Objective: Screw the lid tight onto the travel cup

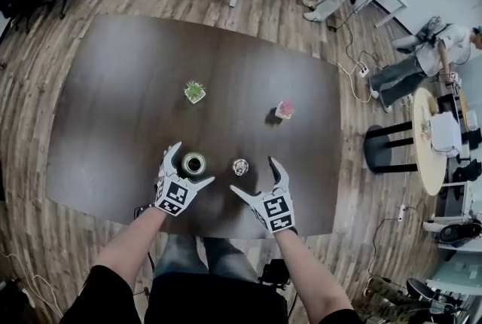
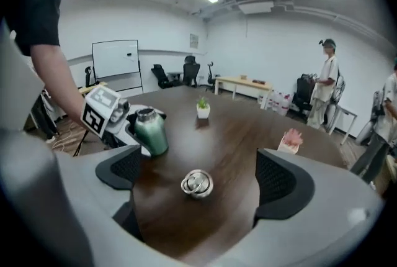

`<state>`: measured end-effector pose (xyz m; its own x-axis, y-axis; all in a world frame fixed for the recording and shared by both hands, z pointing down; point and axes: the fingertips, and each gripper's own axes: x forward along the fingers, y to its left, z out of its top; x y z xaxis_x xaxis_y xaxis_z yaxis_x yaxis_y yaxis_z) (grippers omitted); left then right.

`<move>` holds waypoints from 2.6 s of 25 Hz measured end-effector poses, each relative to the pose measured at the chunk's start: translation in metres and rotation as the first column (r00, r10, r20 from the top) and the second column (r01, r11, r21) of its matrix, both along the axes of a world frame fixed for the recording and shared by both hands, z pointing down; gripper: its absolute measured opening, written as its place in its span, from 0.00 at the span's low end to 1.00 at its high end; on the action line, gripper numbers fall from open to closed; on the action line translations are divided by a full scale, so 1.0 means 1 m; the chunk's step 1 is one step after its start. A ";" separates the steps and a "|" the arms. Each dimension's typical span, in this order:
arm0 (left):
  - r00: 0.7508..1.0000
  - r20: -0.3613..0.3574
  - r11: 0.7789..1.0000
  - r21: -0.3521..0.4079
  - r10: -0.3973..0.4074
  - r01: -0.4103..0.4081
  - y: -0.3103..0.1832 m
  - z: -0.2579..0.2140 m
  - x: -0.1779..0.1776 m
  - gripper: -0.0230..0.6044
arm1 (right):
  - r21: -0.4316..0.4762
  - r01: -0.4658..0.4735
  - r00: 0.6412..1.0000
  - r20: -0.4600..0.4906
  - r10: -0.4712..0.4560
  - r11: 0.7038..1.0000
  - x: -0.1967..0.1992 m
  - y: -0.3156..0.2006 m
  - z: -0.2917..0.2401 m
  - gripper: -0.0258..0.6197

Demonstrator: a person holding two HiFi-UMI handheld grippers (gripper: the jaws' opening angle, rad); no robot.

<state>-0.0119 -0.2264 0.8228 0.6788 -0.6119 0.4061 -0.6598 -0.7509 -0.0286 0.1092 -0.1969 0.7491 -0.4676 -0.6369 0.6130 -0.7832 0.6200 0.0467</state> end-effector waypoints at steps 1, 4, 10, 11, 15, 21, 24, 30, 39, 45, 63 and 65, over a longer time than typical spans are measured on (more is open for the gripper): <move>1.000 -0.003 1.000 0.000 0.003 -0.003 0.000 0.002 0.000 0.98 | -0.040 0.007 1.000 -0.012 -0.007 0.999 0.000 0.000 0.018 0.95; 1.000 -0.017 1.000 0.006 0.014 -0.014 0.001 0.001 0.003 0.96 | -0.117 -0.008 1.000 -0.016 0.006 0.993 0.001 -0.003 0.056 0.95; 0.999 -0.022 0.999 -0.015 0.029 -0.030 -0.003 0.000 0.008 0.76 | -0.140 -0.045 0.999 -0.026 0.042 0.989 0.003 -0.008 0.088 0.94; 0.999 -0.020 1.000 -0.012 0.028 -0.028 -0.002 -0.001 0.008 0.72 | -0.140 -0.054 0.998 -0.021 0.051 0.989 0.003 -0.009 0.089 0.92; 0.999 -0.041 1.000 0.003 0.024 -0.024 -0.003 -0.007 0.006 0.66 | -0.128 -0.055 0.998 -0.047 0.050 0.990 -0.001 -0.009 0.094 0.69; 0.999 -0.044 1.000 -0.009 0.023 -0.024 -0.004 -0.012 0.006 0.66 | -0.084 -0.046 0.994 -0.107 0.037 0.995 -0.001 -0.006 0.099 0.44; 0.999 -0.049 1.000 -0.016 0.020 -0.021 -0.004 -0.009 0.005 0.66 | -0.070 -0.044 0.996 -0.086 0.038 0.997 -0.002 -0.006 0.099 0.43; 0.998 -0.048 0.999 0.002 0.050 -0.050 -0.007 -0.017 0.010 0.67 | -0.028 0.022 1.000 0.006 -0.022 0.999 -0.014 -0.010 0.061 0.43; 0.972 -0.156 0.984 0.066 0.175 -0.167 -0.010 -0.202 0.043 0.67 | 0.129 0.057 0.967 0.241 -0.087 0.990 -0.006 -0.020 -0.162 0.43; 0.963 -0.013 0.962 -0.037 0.270 -0.270 0.030 -0.284 0.067 0.67 | 0.180 0.216 0.948 0.198 -0.250 0.960 -0.010 0.011 -0.299 0.43; 0.917 0.119 0.925 -0.042 0.381 -0.379 0.073 -0.355 0.112 0.67 | 0.100 0.573 0.815 0.036 -0.579 0.813 -0.057 0.062 -0.368 0.43; 0.930 0.111 0.937 -0.043 0.350 -0.347 0.067 -0.353 0.109 0.67 | 0.113 0.473 0.877 0.035 -0.479 0.874 -0.059 0.056 -0.366 0.43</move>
<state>0.0974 -0.1592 0.4693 0.7955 -0.3353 0.5047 -0.3496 -0.9343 -0.0696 0.0505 -0.1410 0.3829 -0.7631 -0.3834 0.5203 -0.3980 0.9130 0.0891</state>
